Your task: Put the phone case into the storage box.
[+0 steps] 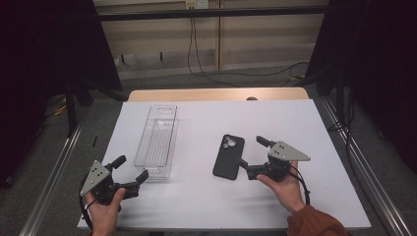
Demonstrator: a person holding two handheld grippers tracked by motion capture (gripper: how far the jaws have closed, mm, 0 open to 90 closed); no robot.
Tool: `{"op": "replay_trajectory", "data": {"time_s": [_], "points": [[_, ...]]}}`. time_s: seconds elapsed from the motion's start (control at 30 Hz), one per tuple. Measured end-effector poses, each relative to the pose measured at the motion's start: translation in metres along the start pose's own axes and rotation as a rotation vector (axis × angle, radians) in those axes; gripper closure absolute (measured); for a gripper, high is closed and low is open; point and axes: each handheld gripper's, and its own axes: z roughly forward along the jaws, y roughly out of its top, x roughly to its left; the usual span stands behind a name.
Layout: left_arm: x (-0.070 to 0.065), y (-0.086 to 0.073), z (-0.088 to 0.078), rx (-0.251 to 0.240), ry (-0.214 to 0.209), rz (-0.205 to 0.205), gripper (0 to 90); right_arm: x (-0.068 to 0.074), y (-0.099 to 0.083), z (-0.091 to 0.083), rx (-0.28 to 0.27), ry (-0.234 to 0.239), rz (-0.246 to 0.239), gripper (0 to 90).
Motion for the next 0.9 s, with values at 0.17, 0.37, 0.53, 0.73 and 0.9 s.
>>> {"op": "replay_trajectory", "data": {"time_s": [0.17,0.37,0.53,0.73,0.9], "points": [[0.001,0.0,0.0,0.004,-0.002,0.001,1.9,-0.001,0.006,0.007,-0.015,0.0,-0.003,2.3],[0.001,0.0,0.0,0.005,-0.002,0.003,1.9,-0.001,0.008,0.019,-0.006,0.023,-0.002,2.9],[0.001,0.0,0.0,0.003,0.0,0.001,1.9,-0.002,0.018,0.028,-0.027,0.037,0.0,4.0],[0.001,0.0,0.0,0.002,0.001,0.0,1.9,-0.004,0.027,0.042,-0.056,0.036,0.001,4.8],[0.002,0.0,0.0,-0.001,0.004,0.0,1.8,-0.003,0.03,0.054,-0.054,0.046,0.003,5.5]]}}
